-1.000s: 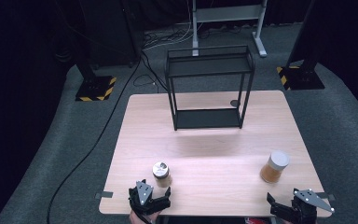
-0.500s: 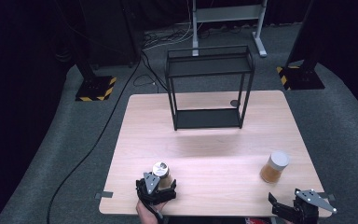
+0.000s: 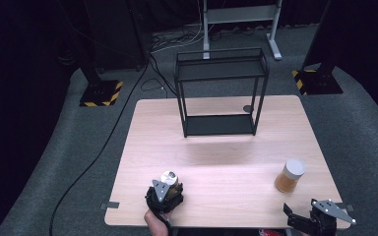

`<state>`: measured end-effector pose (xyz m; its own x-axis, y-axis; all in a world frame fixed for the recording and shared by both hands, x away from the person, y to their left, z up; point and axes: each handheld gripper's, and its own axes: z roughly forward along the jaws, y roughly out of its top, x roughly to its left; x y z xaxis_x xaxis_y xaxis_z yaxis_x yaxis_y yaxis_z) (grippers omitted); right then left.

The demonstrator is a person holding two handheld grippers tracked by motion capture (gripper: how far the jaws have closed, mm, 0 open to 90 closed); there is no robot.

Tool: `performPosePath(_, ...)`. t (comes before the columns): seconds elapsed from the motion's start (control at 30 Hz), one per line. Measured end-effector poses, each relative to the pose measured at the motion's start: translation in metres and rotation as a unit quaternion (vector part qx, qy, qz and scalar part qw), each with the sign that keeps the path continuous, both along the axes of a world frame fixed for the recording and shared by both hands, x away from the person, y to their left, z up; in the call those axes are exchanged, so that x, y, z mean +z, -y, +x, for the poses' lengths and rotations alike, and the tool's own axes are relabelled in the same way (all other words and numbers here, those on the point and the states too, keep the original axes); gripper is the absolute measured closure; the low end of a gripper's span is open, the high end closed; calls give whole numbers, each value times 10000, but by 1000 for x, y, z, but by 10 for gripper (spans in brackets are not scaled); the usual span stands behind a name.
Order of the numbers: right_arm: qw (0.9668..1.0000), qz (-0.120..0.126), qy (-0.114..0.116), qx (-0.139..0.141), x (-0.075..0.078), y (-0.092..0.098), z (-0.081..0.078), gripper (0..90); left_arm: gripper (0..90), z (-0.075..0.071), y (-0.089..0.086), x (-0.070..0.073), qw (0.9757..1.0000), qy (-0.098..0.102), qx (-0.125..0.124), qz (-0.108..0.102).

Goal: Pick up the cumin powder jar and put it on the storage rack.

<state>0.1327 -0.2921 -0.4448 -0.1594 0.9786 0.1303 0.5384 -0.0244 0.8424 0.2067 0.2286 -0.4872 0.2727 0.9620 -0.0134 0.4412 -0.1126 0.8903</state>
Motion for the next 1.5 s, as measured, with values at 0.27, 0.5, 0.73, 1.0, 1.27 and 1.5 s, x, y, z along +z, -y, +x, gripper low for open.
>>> performPosePath(0.27,10000,-6,-17,7,0,0,0,0,300,-2,-4,2,10000,-38,-35,-30)
performPosePath(0.5,10000,-26,32,-37,0,-2,-1,0,299,-7,-6,7,10000,-1,-62,-7)
performPosePath(0.73,10000,-40,13,-38,0,-2,-1,0,299,-13,-7,14,9999,71,-94,4)
performPosePath(1.0,10000,-33,-5,-19,0,-2,0,0,299,-19,-7,26,9998,146,-159,42)
performPosePath(1.27,10000,-40,-12,3,0,-2,1,0,299,-21,-6,36,9995,206,-223,69)
performPosePath(1.5,10000,-49,-6,-12,0,-1,0,0,299,-23,-5,46,9991,311,-287,82)
